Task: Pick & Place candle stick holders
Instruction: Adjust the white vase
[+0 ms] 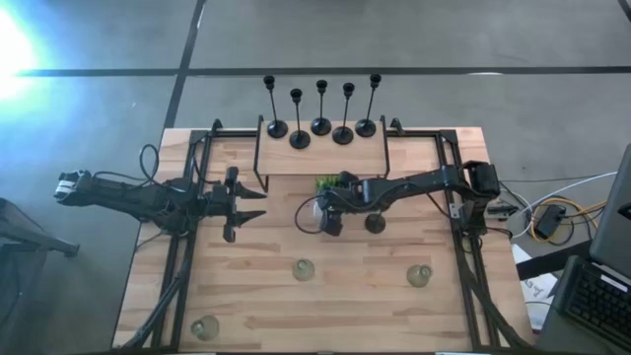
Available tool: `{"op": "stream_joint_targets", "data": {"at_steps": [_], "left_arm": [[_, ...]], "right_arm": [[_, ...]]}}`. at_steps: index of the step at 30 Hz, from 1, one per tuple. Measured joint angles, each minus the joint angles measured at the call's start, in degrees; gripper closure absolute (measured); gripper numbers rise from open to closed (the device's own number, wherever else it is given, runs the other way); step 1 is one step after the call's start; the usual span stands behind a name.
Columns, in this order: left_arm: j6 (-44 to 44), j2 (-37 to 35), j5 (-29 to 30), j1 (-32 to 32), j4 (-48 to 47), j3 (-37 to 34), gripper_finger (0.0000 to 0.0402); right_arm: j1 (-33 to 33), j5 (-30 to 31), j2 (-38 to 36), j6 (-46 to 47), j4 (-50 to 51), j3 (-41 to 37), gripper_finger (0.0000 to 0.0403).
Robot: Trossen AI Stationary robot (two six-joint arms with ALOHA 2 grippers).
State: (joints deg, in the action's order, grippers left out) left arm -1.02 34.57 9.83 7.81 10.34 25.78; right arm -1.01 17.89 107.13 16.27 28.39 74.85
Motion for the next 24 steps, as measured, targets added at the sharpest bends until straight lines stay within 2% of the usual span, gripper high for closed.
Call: {"op": "stream_joint_targets", "data": {"at_steps": [8,13,16,24], "left_arm": [[0.01,0.00,-1.27,0.00,-0.01,0.00,0.0209],[0.01,0.00,-1.36,0.00,-0.03,0.00,0.0209],[0.01,-0.02,-1.36,0.02,-0.10,0.00,0.0209],[-0.01,-0.02,-1.41,0.00,-0.25,0.00,0.0209]], "right_arm": [[-1.45,-5.69,0.00,0.26,-0.05,-0.15,0.0115],[-1.45,-6.78,1.20,0.46,-0.29,-0.24,0.0113],[-1.49,-10.15,3.02,1.36,-1.17,-0.06,0.0114],[-1.49,-11.10,5.43,2.27,-1.32,0.56,0.0132]]}}
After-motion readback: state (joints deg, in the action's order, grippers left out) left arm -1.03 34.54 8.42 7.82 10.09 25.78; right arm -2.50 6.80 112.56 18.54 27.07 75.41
